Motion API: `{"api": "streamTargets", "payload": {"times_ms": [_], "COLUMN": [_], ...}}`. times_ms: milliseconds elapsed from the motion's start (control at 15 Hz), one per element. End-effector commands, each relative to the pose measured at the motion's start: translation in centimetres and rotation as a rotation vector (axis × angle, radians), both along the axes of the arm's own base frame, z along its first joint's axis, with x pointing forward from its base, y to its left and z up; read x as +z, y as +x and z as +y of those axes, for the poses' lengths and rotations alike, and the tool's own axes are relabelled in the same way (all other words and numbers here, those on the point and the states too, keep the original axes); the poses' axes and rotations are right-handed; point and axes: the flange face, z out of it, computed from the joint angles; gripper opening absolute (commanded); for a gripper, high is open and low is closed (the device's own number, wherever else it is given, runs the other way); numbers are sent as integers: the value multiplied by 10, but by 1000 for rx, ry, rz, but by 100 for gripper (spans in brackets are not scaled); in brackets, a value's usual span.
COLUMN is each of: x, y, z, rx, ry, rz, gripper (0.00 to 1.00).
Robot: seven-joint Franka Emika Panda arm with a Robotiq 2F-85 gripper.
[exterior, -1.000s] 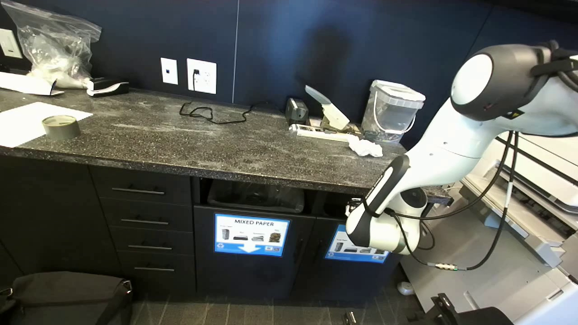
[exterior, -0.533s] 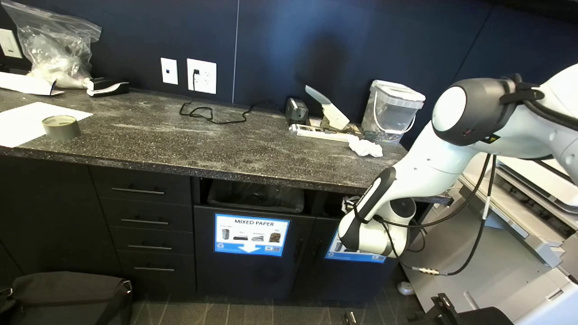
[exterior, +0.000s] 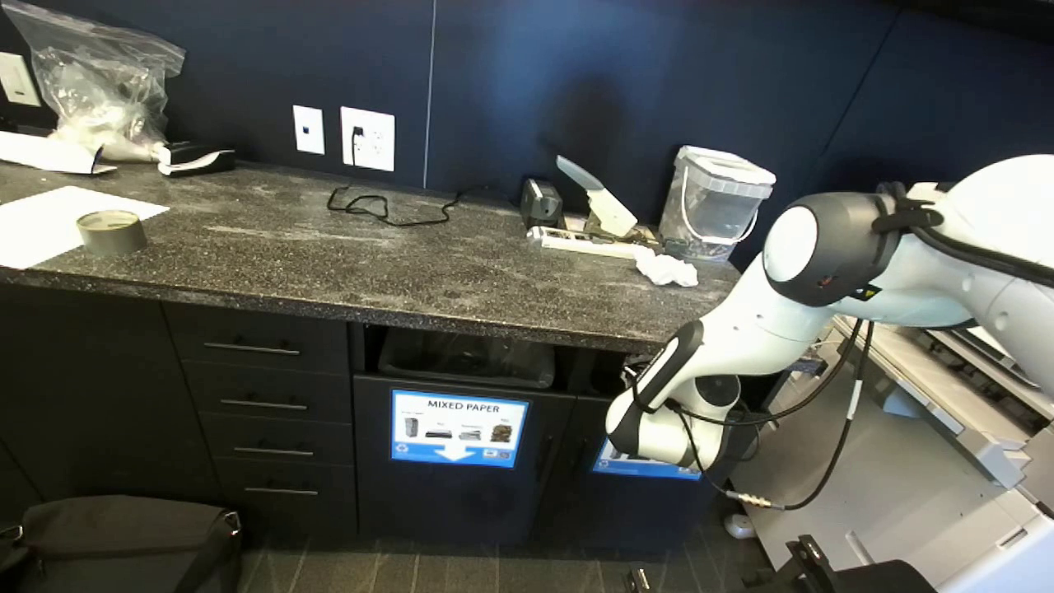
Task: Place the papers on the countertop inside the bin on the right
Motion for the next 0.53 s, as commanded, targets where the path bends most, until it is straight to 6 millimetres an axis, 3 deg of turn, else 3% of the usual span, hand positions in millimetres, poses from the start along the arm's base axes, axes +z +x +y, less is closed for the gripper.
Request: {"api": "streamTargets", "payload": {"times_ms": [0, 400, 467], "x": [-17, -22, -22], "y": [10, 19, 19], "z": [1, -4, -5], "rx": [-27, -35, -41], "ry": [1, -13, -11], "rz": [-49, -63, -63], "gripper": [13, 13, 38]}}
